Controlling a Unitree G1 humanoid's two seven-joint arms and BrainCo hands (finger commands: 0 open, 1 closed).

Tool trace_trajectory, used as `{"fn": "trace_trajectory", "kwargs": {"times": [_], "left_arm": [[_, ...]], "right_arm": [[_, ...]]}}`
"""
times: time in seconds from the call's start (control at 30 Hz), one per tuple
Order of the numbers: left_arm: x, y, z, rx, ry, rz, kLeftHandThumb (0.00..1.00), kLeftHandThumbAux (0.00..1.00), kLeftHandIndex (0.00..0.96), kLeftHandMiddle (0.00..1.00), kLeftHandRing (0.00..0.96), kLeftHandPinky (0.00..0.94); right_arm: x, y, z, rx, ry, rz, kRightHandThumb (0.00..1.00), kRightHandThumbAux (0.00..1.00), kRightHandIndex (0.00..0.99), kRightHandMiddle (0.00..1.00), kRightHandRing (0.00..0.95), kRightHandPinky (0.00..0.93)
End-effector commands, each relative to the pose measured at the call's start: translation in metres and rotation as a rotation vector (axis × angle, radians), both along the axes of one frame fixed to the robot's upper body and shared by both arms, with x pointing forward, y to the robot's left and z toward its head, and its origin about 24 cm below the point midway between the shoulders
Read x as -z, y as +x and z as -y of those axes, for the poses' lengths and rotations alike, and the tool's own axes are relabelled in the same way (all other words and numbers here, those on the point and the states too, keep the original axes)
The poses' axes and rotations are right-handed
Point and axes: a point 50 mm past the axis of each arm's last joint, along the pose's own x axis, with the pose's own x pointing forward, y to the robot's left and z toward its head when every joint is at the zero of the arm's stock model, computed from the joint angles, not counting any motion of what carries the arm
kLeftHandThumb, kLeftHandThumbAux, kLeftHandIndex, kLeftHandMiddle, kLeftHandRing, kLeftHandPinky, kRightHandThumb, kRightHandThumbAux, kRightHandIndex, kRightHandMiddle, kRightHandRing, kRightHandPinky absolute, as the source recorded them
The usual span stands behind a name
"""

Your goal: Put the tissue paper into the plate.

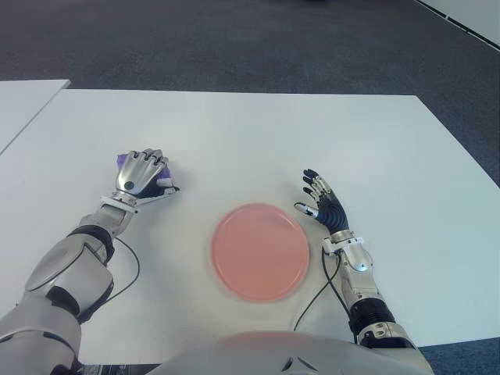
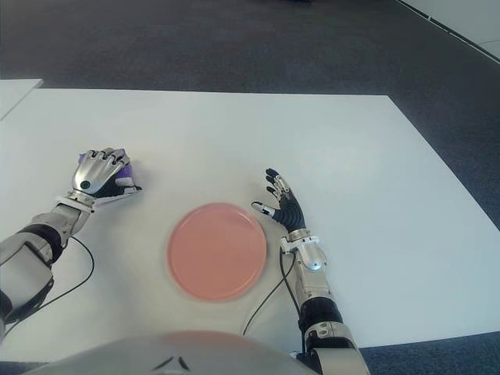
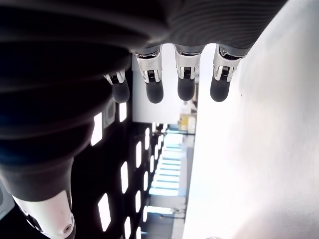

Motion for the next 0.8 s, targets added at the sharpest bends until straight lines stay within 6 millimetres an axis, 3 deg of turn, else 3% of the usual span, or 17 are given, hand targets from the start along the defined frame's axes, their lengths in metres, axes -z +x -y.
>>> {"fn": "trace_trajectory", "kwargs": {"times": [0.03,0.57,0.67,0.8], "left_arm": [[-0.015,0.010,0.006,0.011,-0.084,0.109,1.000,0.628,0.692,0.454,0.505,0.740],[-0.036,0.018,0.012,0.056,-0.238,0.269,1.000,0.627,0.707,0.466,0.498,0.757],[-0.036,0.017,0.014,0.065,-0.241,0.274,0.973,0.622,0.727,0.488,0.701,0.783],[-0.036,0.018,0.013,0.067,-0.236,0.272,0.963,0.620,0.736,0.496,0.772,0.782]], "right_arm": [[0.044,-0.037,0.005,0.022,-0.016,-0.222,0.000,0.728,0.018,0.000,0.000,0.000],[0.046,-0.034,0.003,0.016,-0.010,-0.231,0.000,0.735,0.019,0.000,0.000,0.000],[0.046,-0.033,0.003,0.015,-0.008,-0.230,0.000,0.742,0.021,0.000,0.000,0.000],[0.046,-0.033,0.002,0.013,-0.009,-0.231,0.000,0.748,0.021,0.000,0.000,0.000]]}}
